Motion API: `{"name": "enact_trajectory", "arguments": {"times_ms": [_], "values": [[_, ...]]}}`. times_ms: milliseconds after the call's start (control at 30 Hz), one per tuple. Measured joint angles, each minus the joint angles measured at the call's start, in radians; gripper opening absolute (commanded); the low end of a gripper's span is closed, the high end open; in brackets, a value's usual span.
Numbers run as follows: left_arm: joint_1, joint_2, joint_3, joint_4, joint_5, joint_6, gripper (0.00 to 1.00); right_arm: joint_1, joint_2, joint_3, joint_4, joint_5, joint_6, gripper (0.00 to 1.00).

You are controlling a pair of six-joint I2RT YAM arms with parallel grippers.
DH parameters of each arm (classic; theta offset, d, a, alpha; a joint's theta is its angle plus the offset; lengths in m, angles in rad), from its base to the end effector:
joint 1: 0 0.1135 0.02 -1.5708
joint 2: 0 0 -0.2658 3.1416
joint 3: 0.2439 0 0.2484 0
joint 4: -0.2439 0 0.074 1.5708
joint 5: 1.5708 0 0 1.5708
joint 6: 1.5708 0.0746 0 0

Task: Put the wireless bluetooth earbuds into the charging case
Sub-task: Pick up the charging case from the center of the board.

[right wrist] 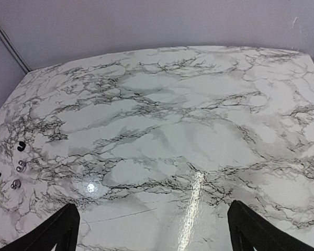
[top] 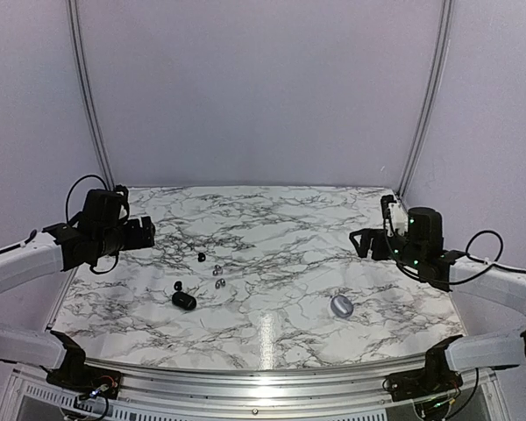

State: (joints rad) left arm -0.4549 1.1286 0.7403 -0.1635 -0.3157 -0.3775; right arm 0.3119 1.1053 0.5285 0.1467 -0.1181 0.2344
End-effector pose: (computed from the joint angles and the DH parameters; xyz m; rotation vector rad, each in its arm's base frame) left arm 0.2576 -0.1002 0.2420 -0.1048 2.0942 -0.1677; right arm 0.2543 0.0912 0.2081 -0.1553 2.0226 0.4662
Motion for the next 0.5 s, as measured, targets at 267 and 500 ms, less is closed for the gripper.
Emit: {"name": "enact_trajectory", "arguments": {"times_ms": [267,500], "values": [[-0.026,0.101,0.016,0.046,0.051,0.004,0.99,0.07,0.09,0.048,0.008,0.1,-0.011,0.99],[-0.042,0.118,0.029,0.073,0.157,0.05,0.99,0.103,0.092,0.168,-0.127,0.068,-0.046,0.98]]}}
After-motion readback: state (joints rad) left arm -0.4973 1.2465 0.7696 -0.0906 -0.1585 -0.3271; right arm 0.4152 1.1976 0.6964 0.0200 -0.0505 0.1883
